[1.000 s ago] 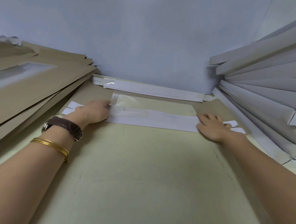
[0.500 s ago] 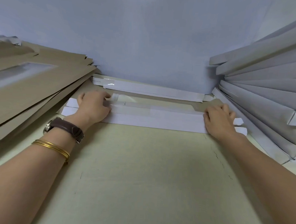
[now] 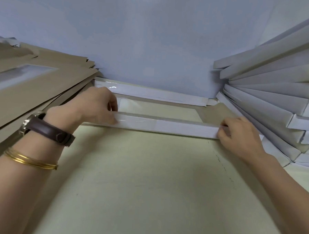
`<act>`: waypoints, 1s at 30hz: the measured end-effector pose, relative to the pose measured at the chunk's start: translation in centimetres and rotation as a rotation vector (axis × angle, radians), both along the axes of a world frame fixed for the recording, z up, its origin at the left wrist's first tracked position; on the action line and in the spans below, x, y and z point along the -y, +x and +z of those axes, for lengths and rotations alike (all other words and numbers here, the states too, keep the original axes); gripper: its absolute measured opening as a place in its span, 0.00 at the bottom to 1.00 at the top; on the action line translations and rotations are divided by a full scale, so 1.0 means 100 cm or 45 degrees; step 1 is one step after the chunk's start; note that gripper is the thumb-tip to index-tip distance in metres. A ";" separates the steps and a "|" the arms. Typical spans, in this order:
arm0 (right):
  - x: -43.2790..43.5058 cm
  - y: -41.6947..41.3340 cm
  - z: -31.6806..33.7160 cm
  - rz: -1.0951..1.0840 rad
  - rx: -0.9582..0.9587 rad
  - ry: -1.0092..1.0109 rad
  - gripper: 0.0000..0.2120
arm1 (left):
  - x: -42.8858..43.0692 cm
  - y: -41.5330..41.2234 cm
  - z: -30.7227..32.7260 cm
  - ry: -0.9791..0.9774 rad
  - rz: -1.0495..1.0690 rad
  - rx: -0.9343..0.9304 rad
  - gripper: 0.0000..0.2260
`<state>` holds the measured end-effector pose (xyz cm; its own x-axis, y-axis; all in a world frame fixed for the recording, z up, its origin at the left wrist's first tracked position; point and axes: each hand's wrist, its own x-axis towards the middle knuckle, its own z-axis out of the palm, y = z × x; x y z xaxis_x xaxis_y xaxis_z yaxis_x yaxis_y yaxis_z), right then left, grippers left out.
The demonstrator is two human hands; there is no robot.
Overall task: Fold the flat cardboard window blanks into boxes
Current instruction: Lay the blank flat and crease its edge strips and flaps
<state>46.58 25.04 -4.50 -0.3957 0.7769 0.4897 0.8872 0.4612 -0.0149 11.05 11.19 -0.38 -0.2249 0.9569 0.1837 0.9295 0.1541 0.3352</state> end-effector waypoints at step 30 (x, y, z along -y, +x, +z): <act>0.062 -0.057 -0.022 0.308 0.298 -0.249 0.20 | -0.008 0.069 -0.054 -0.391 -0.396 -0.254 0.28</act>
<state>40.89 18.84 -6.72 -0.6624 0.7173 0.2164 0.7430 0.6659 0.0669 17.90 12.01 -5.73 0.0916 0.9900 -0.1072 0.9887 -0.0776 0.1280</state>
